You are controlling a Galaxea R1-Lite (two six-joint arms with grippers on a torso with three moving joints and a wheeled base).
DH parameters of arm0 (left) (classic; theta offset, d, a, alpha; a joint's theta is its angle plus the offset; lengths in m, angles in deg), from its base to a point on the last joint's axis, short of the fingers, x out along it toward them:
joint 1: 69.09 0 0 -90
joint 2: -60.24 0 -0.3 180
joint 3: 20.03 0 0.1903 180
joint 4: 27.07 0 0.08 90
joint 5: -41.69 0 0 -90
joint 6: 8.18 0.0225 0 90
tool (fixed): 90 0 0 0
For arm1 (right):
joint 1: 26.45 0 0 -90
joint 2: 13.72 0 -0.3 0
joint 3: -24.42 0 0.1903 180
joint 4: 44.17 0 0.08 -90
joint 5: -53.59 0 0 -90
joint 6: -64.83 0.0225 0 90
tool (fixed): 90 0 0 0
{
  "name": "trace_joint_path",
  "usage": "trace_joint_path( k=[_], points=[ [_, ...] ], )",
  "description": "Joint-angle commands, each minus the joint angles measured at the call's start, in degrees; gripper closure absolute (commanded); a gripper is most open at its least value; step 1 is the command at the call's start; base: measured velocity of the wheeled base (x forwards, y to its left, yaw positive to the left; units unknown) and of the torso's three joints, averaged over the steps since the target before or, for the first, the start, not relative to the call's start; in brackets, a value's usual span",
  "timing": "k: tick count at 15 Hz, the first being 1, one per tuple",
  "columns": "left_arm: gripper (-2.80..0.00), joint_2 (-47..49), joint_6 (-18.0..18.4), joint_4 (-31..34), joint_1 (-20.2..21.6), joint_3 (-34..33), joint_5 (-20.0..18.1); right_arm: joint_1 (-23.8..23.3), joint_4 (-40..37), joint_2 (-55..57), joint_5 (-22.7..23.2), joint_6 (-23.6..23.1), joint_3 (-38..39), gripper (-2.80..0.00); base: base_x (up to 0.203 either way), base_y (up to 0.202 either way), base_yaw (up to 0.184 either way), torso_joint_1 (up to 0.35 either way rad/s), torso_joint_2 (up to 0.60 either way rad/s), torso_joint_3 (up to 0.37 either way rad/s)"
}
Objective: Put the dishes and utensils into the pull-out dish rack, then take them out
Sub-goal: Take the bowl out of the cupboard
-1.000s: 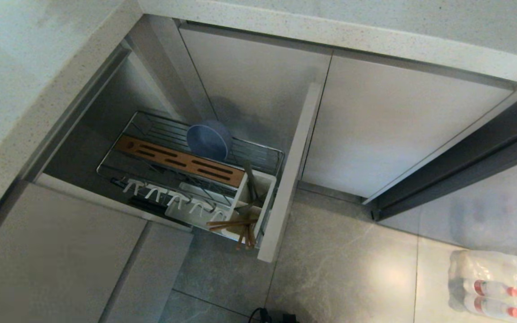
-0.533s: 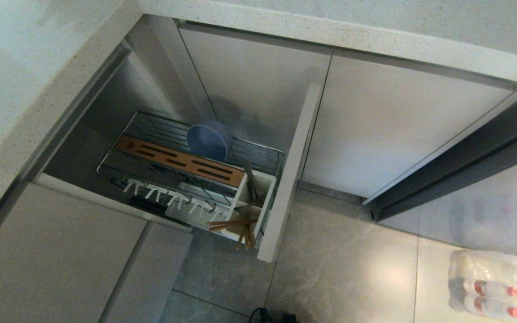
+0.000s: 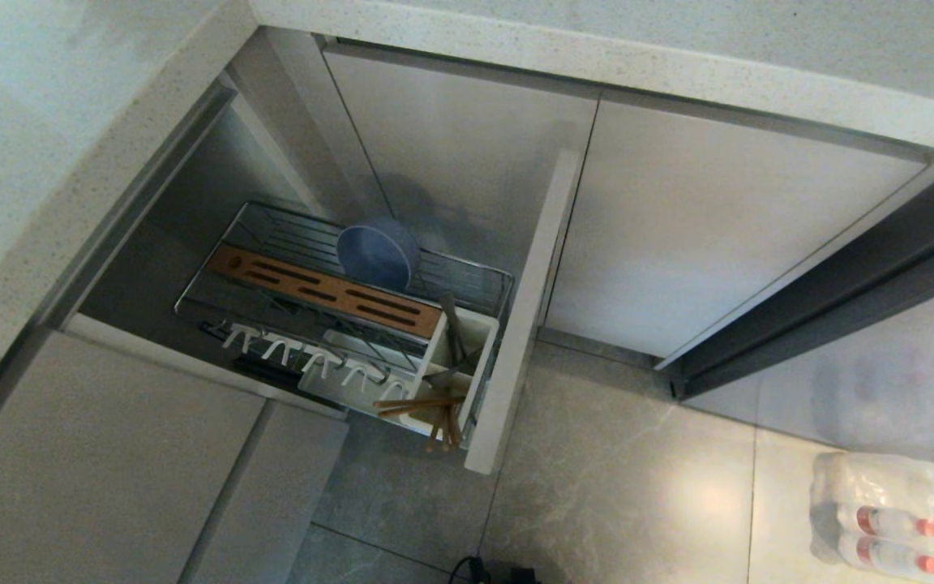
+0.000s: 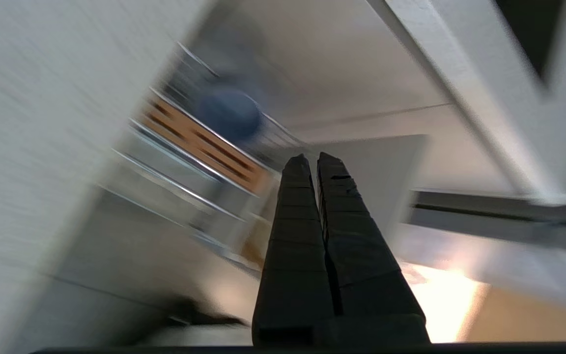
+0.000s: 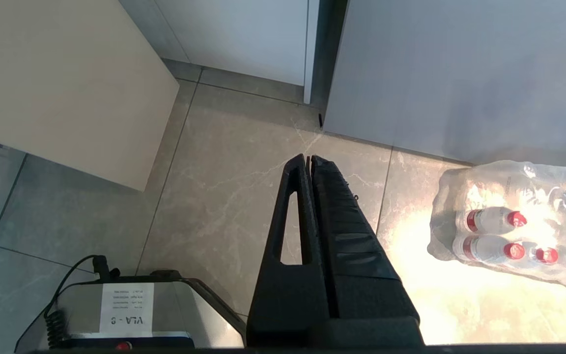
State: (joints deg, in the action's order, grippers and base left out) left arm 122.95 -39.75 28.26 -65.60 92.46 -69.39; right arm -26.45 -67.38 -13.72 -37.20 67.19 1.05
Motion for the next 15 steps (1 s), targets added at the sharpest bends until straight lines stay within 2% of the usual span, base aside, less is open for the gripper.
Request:
trace_joint_path(
  k=[1, 3, 4, 7, 9, 12, 13, 15],
  points=[
    [0.0, 1.4, -6.2, 0.2, -2.8, -0.2, 0.3, 0.0, 0.0, 0.1, 0.0, 0.0, 0.0, 0.0, 0.0, 0.0, 0.0, 0.0, 0.0, 0.0],
    [0.0, 2.1, -14.4, 0.1, -6.1, -0.8, 2.7, 0.0, 0.0, 0.1, 0.0, 0.0, 0.0, 0.0, 0.0, 0.0, 0.0, 0.0, 0.0, 0.0],
    [0.0, 3.0, -16.4, 0.1, -7.2, -1.3, 4.8, 0.0, 0.0, 0.1, 0.0, 0.0, 0.0, 0.0, 0.0, 0.0, 0.0, 0.0, 0.0, 0.0],
    [0.0, 5.0, -17.7, 0.1, -10.4, -2.8, 9.3, 0.0, 0.0, 0.1, 0.0, 0.0, 0.0, 0.0, 0.0, 0.0, 0.0, 0.0, 0.0, 0.0],
    [0.0, 6.7, -17.9, -0.9, -17.5, -4.6, 17.2, 0.0, 0.0, 0.1, 0.0, 0.0, 0.0, 0.0, 0.0, 0.0, 0.0, 0.0, 0.0, 0.0],
    [0.0, 11.5, -17.9, -6.8, -28.1, -8.6, 32.9, 0.0, 0.0, 0.0, 0.0, 0.0, 0.0, 0.0, 0.0, 0.0, 0.0, 0.0, 0.0, 0.0],
    [0.0, 13.6, -17.9, -8.3, -29.8, -9.3, 35.8, 0.0, 0.0, 0.1, 0.0, 0.0, 0.0, 0.0, 0.0, 0.0, 0.0, 0.0, 0.0, 0.0],
    [0.0, 17.5, -17.9, -10.0, -30.6, -9.8, 39.6, 0.0, 0.0, 0.1, 0.0, 0.0, 0.0, 0.0, 0.0, 0.0, 0.0, 0.0, 0.0, 0.0]
  ],
)
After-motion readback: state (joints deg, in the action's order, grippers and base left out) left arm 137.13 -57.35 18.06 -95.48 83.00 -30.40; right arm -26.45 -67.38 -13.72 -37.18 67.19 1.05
